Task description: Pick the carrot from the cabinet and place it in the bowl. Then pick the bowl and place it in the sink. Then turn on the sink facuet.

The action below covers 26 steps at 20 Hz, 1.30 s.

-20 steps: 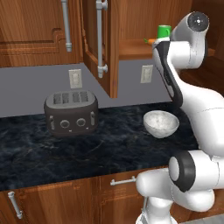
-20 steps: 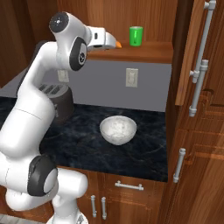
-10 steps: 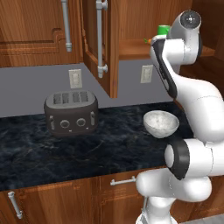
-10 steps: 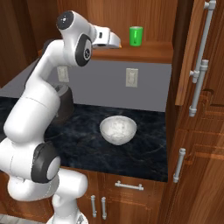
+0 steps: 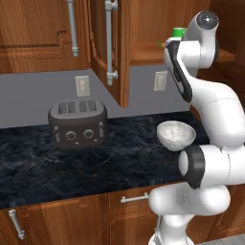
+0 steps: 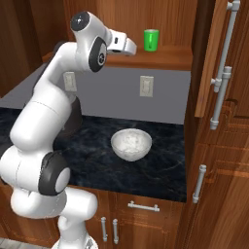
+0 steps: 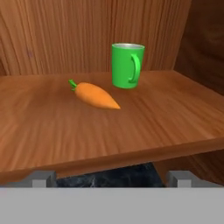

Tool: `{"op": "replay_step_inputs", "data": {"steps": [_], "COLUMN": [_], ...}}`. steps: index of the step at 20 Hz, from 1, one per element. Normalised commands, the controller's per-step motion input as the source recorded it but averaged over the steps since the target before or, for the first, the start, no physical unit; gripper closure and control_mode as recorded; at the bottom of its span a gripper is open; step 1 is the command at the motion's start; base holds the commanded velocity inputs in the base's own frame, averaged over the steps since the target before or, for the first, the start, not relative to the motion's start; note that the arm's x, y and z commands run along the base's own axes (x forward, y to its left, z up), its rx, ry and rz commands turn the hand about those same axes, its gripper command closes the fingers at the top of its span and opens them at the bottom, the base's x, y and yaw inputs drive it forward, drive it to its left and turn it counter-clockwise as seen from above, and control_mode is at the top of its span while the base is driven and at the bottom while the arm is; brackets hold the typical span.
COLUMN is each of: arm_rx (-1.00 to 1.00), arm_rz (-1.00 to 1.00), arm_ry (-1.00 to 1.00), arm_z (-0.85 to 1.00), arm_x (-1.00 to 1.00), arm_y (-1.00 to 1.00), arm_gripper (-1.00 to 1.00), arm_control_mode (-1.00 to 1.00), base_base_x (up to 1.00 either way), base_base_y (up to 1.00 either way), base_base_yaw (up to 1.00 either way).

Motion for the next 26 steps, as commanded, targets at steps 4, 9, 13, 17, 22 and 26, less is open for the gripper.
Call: {"op": "replay_step_inputs", "data": {"steps": [4, 9, 13, 17, 22, 26], "arm_rx": [0.06, 0.04, 0.0, 0.0, 0.0, 0.01], "arm_rz": [0.0, 0.0, 0.0, 0.0, 0.0, 0.0], "arm_ry": [0.01, 0.0, 0.0, 0.0, 0.02, 0.02], "arm_z": [-0.04, -0.04, -0.1, -0.12, -0.07, -0.02], "arm_x": [0.21, 0.32, 0.38, 0.38, 0.34, 0.27], "arm_y": [-0.07, -0.08, -0.01, 0.0, 0.0, -0.01], "arm_gripper": [-1.0, -1.0, -1.0, -1.0, -1.0, -1.0], "arm_control_mode": [-1.0, -1.0, -1.0, -1.0, -1.0, -1.0], "base_base_x": [0.0, 0.0, 0.0, 0.0, 0.0, 0.0], "base_base_y": [0.0, 0.0, 0.0, 0.0, 0.0, 0.0], "base_base_yaw": [0.0, 0.0, 0.0, 0.0, 0.0, 0.0]}}
